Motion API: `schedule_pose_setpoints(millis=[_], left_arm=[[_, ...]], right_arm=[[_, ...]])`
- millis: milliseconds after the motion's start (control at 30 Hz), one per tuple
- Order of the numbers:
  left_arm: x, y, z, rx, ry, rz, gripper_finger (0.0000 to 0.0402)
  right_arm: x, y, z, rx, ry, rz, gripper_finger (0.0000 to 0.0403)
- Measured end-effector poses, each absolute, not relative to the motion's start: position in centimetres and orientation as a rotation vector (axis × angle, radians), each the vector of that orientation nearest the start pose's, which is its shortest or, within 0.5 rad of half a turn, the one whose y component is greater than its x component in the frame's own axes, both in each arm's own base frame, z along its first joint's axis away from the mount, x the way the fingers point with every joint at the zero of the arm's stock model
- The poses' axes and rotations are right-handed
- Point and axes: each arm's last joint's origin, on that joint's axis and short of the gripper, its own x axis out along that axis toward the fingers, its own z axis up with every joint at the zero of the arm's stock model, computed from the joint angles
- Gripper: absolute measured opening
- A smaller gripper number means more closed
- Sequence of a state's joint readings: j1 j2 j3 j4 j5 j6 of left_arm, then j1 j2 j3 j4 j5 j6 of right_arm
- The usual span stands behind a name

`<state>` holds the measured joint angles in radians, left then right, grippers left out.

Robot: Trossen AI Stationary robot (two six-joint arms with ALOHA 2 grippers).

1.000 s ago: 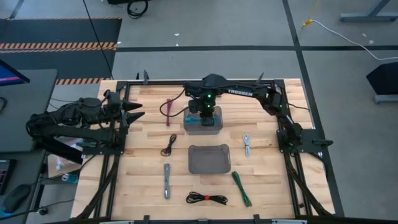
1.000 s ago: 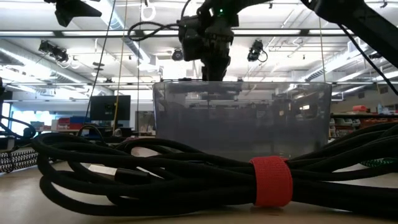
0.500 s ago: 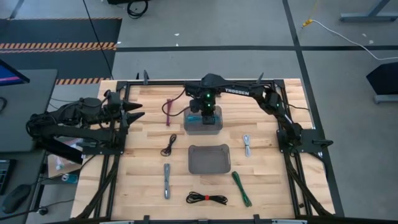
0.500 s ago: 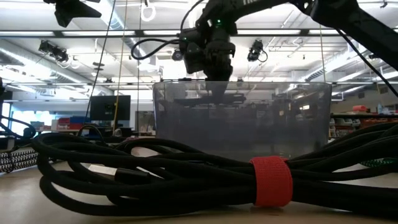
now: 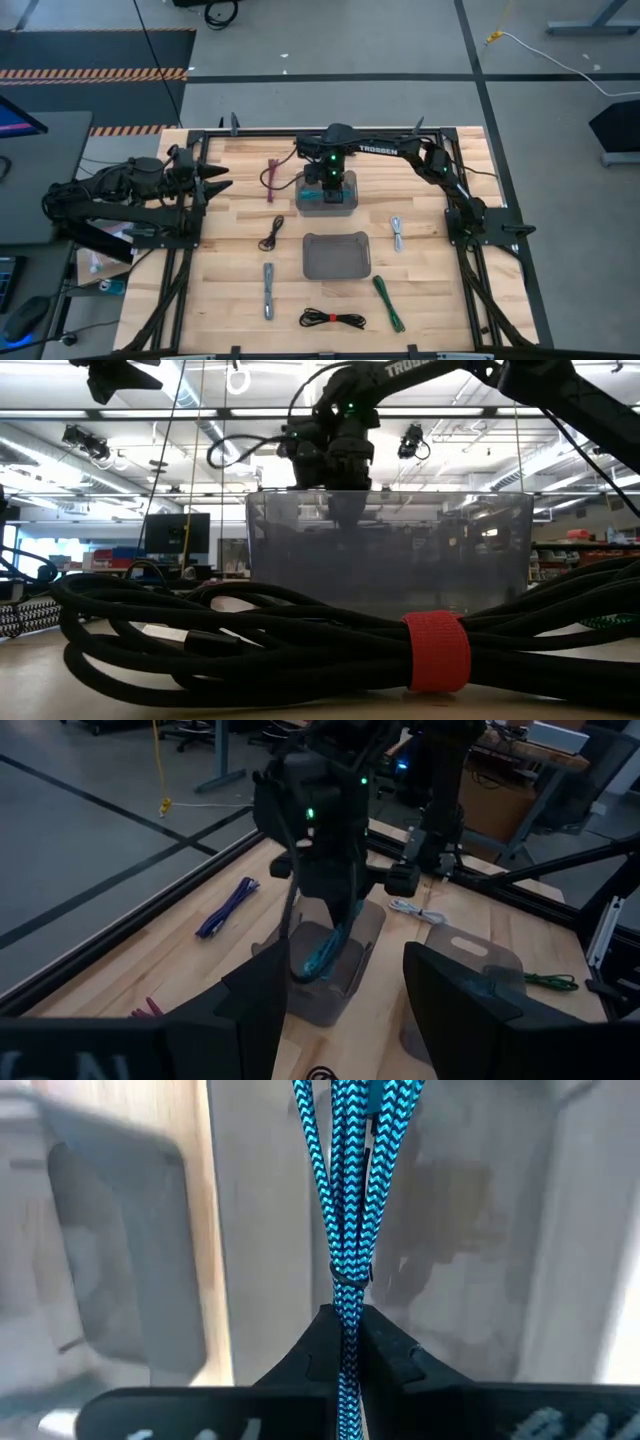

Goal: Pick and place USB-C Cables
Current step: Put the blue charger cable into the top black transparent bin, then put the pink charger cable into the top black transparent bin

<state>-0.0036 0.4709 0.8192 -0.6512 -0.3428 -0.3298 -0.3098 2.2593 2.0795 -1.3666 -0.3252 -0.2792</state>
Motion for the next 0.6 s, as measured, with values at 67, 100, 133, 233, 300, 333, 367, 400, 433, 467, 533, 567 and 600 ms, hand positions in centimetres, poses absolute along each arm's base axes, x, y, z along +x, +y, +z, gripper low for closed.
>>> schedule_pose_setpoints(millis=[67, 100, 133, 233, 300, 333, 367, 400, 433, 467, 533, 567, 600], left_arm=[[8.5, 0.9, 33.5, -0.271, 0.244, 0.383, 0.0204], [8.5, 0.9, 33.5, -0.271, 0.246, 0.383, 0.0204], [8.5, 0.9, 33.4, -0.271, 0.246, 0.383, 0.0204], [8.5, 0.9, 33.4, -0.271, 0.246, 0.383, 0.0204], [8.5, 0.9, 33.4, -0.271, 0.246, 0.383, 0.0204], [8.5, 0.9, 33.4, -0.271, 0.246, 0.383, 0.0204], [8.5, 0.9, 33.4, -0.271, 0.246, 0.383, 0.0204], [8.5, 0.9, 33.4, -0.271, 0.246, 0.383, 0.0204], [8.5, 0.9, 33.4, -0.271, 0.246, 0.383, 0.0204], [8.5, 0.9, 33.4, -0.271, 0.246, 0.383, 0.0204], [8.5, 0.9, 33.4, -0.271, 0.246, 0.383, 0.0204], [8.5, 0.9, 33.4, -0.271, 0.246, 0.383, 0.0204], [8.5, 0.9, 33.4, -0.271, 0.246, 0.383, 0.0204]], right_arm=[[42.3, -12.5, 22.3, 0.264, 1.447, 0.216, 0.0018], [42.3, -12.5, 22.0, 0.273, 1.452, 0.212, 0.0018], [42.2, -12.5, 21.7, 0.285, 1.465, 0.207, 0.0018], [42.2, -12.5, 21.4, 0.3, 1.47, 0.19, 0.0029], [42.2, -12.4, 21.3, 0.298, 1.471, 0.192, 0.0056], [42.2, -12.3, 21.3, 0.292, 1.472, 0.189, 0.007], [42.3, -12.3, 21.3, 0.285, 1.471, 0.185, 0.0083], [42.3, -12.3, 21.3, 0.281, 1.468, 0.182, 0.0093], [42.3, -12.3, 21.3, 0.28, 1.465, 0.181, 0.01], [42.3, -12.4, 21.3, 0.28, 1.464, 0.179, 0.0105], [42.3, -12.4, 21.3, 0.28, 1.464, 0.177, 0.0108], [42.4, -12.3, 21.3, 0.279, 1.461, 0.177, 0.0109], [42.4, -12.3, 21.3, 0.279, 1.46, 0.177, 0.0109]])
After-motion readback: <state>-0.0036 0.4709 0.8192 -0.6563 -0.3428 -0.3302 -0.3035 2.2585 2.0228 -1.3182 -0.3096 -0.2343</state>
